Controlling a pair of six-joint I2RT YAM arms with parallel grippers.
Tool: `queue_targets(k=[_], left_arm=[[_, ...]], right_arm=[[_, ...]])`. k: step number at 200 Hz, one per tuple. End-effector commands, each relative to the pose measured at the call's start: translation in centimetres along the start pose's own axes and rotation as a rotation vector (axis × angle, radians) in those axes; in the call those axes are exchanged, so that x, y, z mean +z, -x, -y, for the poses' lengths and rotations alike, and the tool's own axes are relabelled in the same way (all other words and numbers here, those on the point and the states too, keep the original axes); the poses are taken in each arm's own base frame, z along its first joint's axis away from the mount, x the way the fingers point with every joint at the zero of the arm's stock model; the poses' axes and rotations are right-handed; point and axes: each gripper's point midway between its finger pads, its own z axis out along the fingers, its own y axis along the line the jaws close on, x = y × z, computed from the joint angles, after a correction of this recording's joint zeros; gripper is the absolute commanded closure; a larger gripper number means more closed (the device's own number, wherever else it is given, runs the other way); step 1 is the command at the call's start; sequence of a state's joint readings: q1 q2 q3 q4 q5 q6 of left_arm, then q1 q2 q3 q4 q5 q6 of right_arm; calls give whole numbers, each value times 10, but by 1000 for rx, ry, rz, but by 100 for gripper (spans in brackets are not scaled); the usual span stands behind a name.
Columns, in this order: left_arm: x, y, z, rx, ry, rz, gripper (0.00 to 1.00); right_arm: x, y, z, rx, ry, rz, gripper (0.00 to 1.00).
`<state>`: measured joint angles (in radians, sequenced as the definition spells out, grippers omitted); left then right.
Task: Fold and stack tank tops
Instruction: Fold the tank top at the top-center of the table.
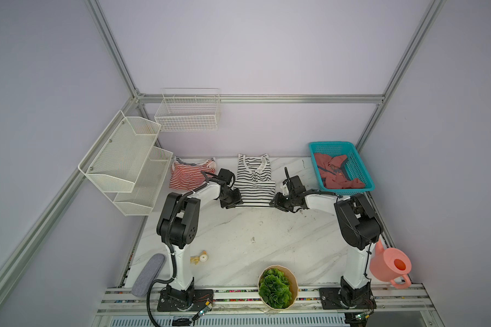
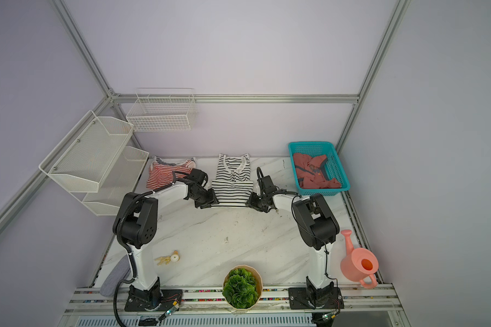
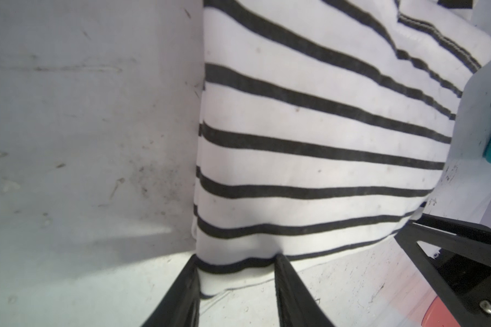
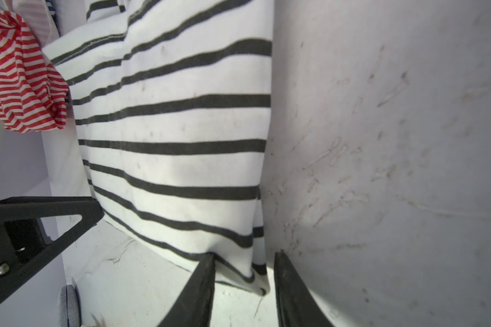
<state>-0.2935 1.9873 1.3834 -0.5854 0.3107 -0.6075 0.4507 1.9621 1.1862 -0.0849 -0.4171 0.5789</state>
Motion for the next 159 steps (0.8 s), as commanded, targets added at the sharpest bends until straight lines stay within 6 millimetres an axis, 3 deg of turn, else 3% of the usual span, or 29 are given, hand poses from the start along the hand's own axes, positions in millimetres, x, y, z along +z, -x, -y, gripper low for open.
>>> queue_targets(k=[1, 32, 54, 62, 67, 73, 114, 159], left_arm=[[10, -8, -8, -24, -8, -27, 60], [15, -11, -12, -34, -5, -41, 67], [16, -13, -13, -37, -8, -43, 77], [15, -14, -12, -37, -12, -44, 83], [14, -16, -11, -36, -14, -47, 90], [13, -16, -10, -36, -21, -47, 100], [3, -35, -9, -32, -39, -71, 100], [-12, -74, -6, -10, -30, -88, 100]], right_arm=[[8, -7, 3, 12, 2, -20, 69], [9, -8, 4, 16, 4, -22, 79], [9, -9, 4, 16, 3, -24, 89], [8, -8, 3, 14, 5, -21, 94], [8, -8, 4, 14, 3, -22, 100], [7, -9, 4, 11, 1, -23, 100], [-8, -22, 7, -9, -8, -24, 100], [-33, -48, 0, -31, 9, -22, 100]])
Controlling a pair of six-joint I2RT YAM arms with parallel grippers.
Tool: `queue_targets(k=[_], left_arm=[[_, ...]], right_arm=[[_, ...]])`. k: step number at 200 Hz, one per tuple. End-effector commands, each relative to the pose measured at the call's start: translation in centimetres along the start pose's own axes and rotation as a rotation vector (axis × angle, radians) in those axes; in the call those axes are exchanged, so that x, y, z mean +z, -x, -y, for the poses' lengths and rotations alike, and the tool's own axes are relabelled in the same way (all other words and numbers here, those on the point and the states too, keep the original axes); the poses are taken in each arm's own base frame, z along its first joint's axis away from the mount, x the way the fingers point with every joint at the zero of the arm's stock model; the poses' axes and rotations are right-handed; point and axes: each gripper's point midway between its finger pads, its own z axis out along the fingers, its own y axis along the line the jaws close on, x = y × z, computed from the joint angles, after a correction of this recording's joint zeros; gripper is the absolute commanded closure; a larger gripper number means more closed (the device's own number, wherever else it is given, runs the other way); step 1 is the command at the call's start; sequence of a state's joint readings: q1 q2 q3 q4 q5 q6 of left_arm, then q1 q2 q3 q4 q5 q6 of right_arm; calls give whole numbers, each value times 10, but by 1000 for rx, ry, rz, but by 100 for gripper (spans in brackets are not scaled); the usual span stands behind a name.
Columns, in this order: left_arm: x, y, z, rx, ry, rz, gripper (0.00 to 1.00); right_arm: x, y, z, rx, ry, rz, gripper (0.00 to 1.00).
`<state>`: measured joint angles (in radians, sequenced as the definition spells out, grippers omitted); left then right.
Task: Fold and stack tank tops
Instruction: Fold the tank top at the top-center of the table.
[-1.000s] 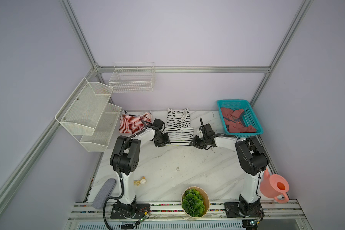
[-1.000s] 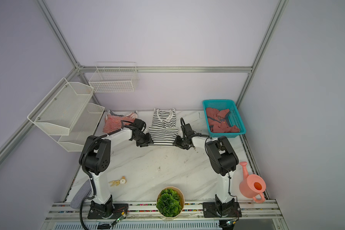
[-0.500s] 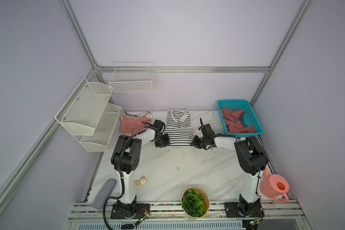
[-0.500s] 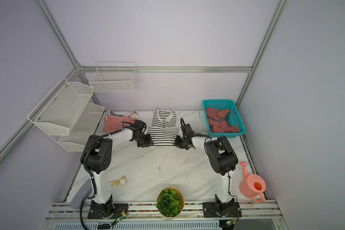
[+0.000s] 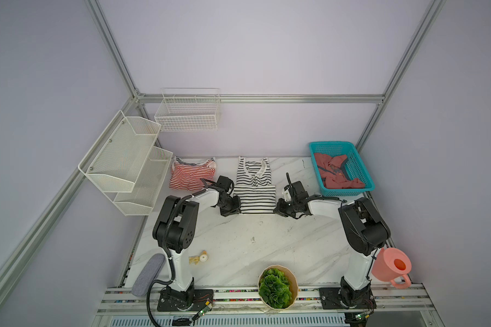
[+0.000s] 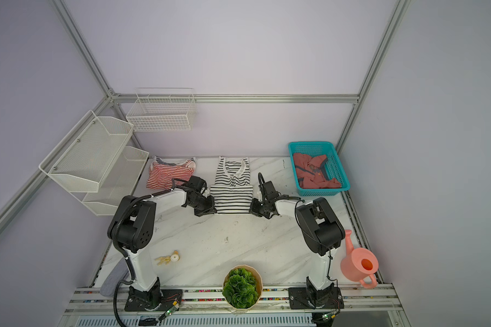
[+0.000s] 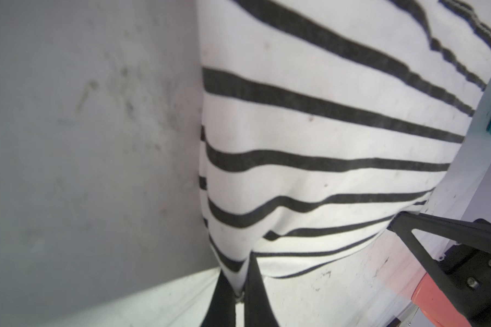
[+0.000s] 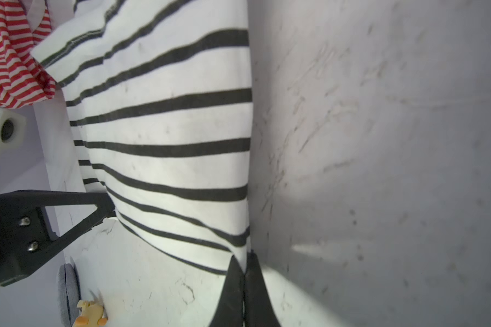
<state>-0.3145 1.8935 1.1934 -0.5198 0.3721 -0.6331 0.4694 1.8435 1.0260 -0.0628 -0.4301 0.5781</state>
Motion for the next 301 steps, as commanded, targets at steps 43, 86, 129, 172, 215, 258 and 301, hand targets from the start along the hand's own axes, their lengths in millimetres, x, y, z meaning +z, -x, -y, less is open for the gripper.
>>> queue_targets(k=[43, 86, 129, 172, 215, 258, 301], left_arm=[[-27, -61, 15, 14, 9, -6, 100], [-45, -75, 15, -25, 10, 37, 100], [-67, -69, 18, -51, 19, 100, 100], [-90, -48, 28, -60, 26, 176, 100], [-106, -17, 33, -87, -2, 234, 100], [-116, 10, 39, -81, -25, 264, 95], [-116, 30, 48, -68, -54, 262, 100]], right_arm=[[-31, -41, -21, -35, 34, 7, 100], [-53, -51, -36, -38, 74, 38, 100], [-70, -37, -51, -64, 85, 92, 100], [-67, -17, -71, -105, 107, 104, 100], [-53, 5, -86, -128, 114, 113, 100], [-43, 22, -95, -126, 123, 126, 100], [-47, 45, -104, -120, 145, 174, 100]])
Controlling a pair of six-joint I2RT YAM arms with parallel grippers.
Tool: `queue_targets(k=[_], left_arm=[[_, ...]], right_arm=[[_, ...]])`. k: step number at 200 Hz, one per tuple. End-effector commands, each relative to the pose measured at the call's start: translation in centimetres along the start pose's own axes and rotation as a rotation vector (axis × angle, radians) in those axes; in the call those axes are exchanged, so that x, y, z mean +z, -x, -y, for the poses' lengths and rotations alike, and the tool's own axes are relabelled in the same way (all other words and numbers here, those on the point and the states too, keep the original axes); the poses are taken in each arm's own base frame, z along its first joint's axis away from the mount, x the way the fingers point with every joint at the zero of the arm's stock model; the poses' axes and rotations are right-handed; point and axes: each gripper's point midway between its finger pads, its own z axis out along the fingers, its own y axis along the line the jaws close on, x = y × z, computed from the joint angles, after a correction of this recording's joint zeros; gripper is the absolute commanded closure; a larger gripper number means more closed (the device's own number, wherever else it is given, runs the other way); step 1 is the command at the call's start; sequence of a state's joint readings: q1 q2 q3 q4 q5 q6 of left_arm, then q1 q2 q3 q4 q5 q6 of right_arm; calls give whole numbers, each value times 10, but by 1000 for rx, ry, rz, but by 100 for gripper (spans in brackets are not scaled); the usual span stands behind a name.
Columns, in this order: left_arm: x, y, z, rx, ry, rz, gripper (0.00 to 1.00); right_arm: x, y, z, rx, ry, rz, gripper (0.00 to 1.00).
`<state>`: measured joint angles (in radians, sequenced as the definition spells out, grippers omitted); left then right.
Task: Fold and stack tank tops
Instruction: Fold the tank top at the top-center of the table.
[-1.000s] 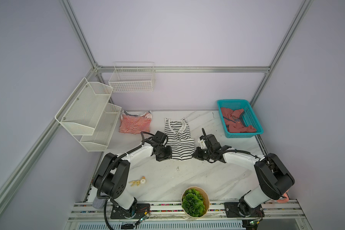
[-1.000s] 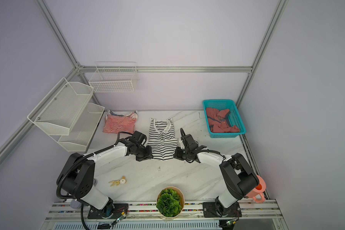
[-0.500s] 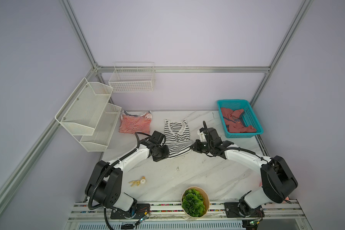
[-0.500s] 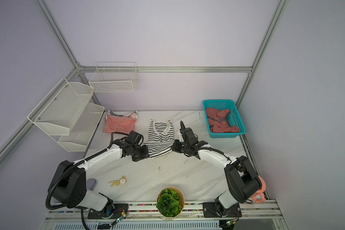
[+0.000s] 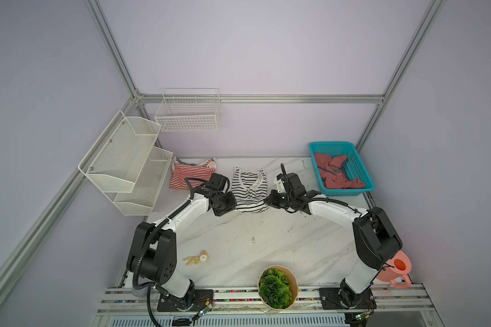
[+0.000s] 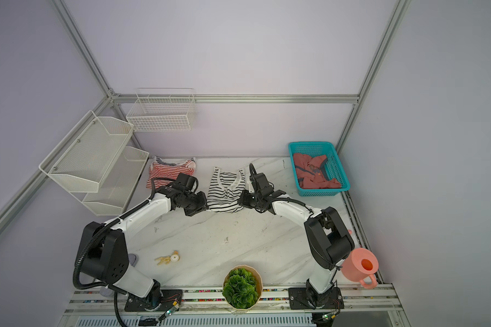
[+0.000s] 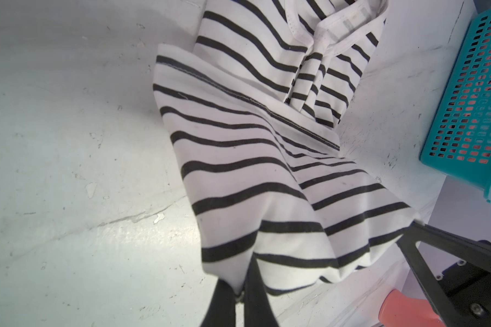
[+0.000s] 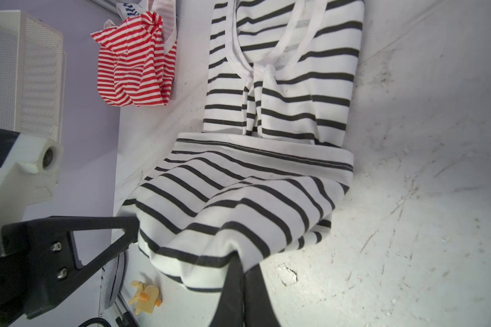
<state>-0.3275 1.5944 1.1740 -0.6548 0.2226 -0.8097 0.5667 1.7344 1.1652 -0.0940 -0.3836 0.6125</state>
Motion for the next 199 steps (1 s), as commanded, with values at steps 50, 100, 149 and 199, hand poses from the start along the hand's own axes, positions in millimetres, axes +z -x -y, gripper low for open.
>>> queue_targets(k=[50, 100, 149, 199], left_arm=[[-24, 64, 45, 51, -114, 97, 100], [-16, 94, 61, 67, -152, 95, 99], [-8, 122, 70, 65, -181, 100, 97], [6, 150, 72, 58, -197, 109, 95]], right_arm=[[-4, 48, -5, -5, 28, 83, 100], [13, 76, 0, 0, 56, 81, 100], [22, 100, 11, 22, 68, 96, 100], [40, 122, 22, 45, 96, 96, 100]])
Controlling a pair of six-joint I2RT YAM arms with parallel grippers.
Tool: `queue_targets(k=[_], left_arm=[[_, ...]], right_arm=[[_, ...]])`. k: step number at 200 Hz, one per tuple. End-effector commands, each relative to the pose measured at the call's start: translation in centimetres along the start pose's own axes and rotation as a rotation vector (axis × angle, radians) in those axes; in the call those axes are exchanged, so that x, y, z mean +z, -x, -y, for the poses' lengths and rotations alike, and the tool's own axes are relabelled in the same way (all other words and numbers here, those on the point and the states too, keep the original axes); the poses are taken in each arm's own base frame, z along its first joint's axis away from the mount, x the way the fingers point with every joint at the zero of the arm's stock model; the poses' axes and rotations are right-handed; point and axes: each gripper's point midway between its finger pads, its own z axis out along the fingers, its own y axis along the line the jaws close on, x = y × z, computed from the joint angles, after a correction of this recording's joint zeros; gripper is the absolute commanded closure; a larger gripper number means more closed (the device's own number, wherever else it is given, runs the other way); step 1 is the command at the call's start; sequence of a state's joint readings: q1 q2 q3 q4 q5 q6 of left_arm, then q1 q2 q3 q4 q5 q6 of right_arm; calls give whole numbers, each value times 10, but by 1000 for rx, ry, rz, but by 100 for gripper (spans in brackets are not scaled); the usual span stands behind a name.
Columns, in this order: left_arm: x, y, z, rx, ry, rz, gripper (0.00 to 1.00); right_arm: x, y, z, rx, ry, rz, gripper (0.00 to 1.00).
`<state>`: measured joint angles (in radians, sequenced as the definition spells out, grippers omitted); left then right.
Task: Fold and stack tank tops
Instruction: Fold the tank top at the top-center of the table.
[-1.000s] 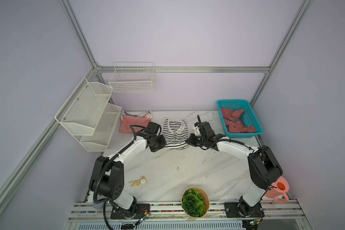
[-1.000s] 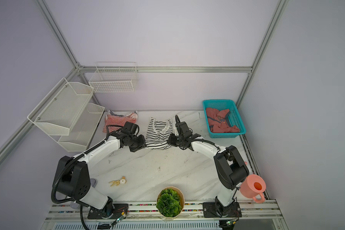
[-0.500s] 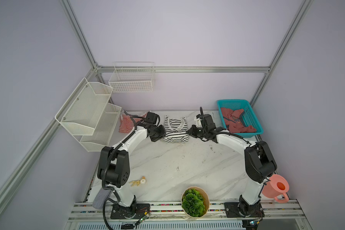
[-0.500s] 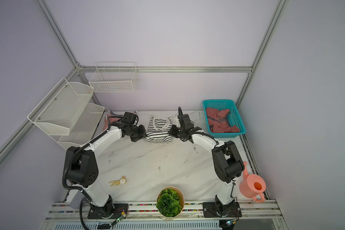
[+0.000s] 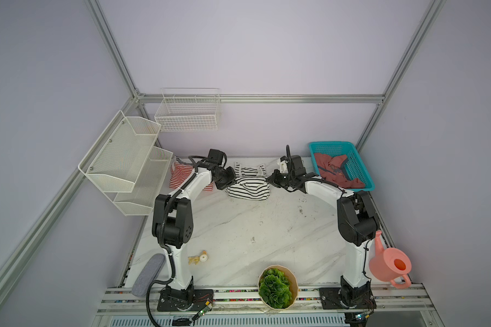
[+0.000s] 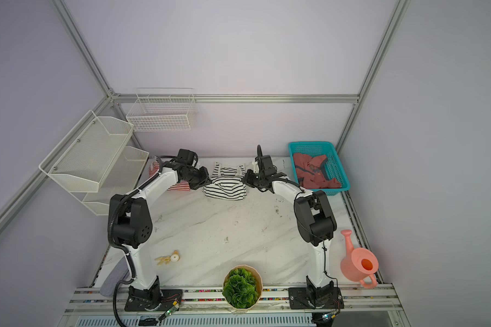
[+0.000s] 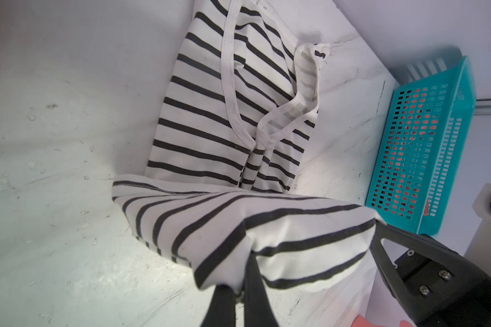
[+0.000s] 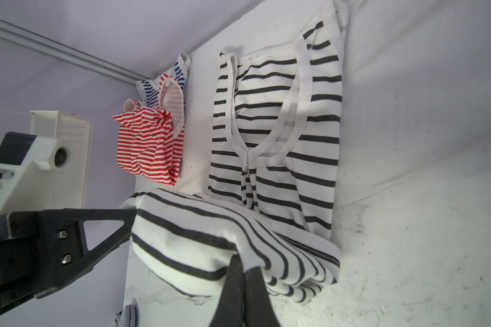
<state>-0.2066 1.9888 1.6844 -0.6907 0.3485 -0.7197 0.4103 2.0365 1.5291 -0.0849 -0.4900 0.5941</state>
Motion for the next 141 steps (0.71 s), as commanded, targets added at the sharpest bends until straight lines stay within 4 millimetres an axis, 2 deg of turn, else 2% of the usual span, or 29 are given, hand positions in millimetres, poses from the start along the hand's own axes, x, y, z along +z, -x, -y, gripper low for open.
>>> queue_targets(k=[1, 73, 105, 124, 141], left_arm=[[-17, 34, 28, 47, -80, 67, 95], [5, 84, 33, 40, -126, 111, 90], [16, 108, 29, 19, -140, 137, 80], [22, 121, 26, -6, -151, 154, 70], [26, 134, 24, -34, -174, 184, 67]], right_arm=[[10, 13, 0, 1, 37, 5, 100], [39, 51, 20, 42, 71, 26, 100], [53, 65, 33, 78, 95, 36, 100], [60, 73, 38, 99, 121, 51, 100], [66, 82, 42, 127, 161, 66, 76]])
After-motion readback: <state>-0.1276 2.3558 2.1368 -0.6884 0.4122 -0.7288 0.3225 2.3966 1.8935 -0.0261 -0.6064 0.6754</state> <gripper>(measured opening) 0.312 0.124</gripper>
